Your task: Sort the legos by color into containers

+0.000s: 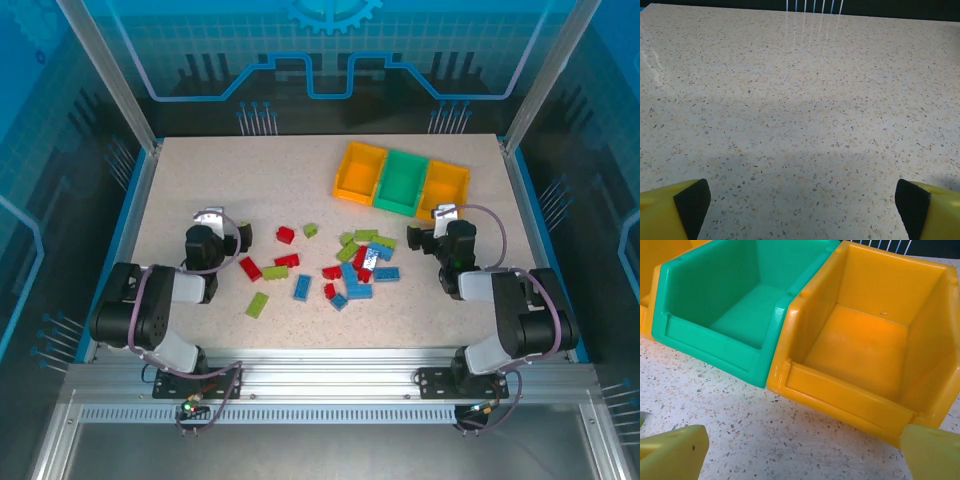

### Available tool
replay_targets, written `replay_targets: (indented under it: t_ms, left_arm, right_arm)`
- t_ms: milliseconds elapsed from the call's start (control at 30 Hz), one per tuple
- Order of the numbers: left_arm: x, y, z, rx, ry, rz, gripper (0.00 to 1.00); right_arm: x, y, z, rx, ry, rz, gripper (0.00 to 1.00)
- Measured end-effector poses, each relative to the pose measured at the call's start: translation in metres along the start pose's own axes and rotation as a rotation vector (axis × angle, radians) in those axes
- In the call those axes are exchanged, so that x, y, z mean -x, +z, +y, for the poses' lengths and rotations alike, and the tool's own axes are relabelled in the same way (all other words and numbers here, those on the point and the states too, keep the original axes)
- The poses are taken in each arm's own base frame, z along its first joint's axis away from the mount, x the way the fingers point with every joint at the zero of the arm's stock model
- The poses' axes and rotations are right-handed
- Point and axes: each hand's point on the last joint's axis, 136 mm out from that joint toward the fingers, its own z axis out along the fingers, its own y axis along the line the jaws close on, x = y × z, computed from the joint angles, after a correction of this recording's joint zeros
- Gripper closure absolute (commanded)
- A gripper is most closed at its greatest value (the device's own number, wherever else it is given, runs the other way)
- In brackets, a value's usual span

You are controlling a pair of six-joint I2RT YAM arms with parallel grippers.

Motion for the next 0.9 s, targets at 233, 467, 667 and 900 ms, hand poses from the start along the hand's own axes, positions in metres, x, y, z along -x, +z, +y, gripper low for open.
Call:
replay_targets:
  t_ms: [233,467,667,900]
  left_arm:
    - [0.0000,0.0000,0.0000,0.000,0.000,0.000,0.01]
    - [0.0000,0.0000,0.0000,0.000,0.000,0.000,0.01]
    - [0.0000,0.0000,0.0000,0.000,0.000,0.000,0.01]
    - [-0.0001,-0.0001,0.0000,0.000,0.000,0.001,0.01]
  right_arm:
    - [0.0000,0.0000,0.0000,0.000,0.000,0.000,0.00]
    - [0.0000,0.0000,0.0000,0.000,0.000,0.000,0.00]
    - [0.0000,0.0000,0.0001,0.000,0.000,0.000,0.00]
    - [-0.0003,0.0003,0.0009,0.005,-0.001,0.007,0.00]
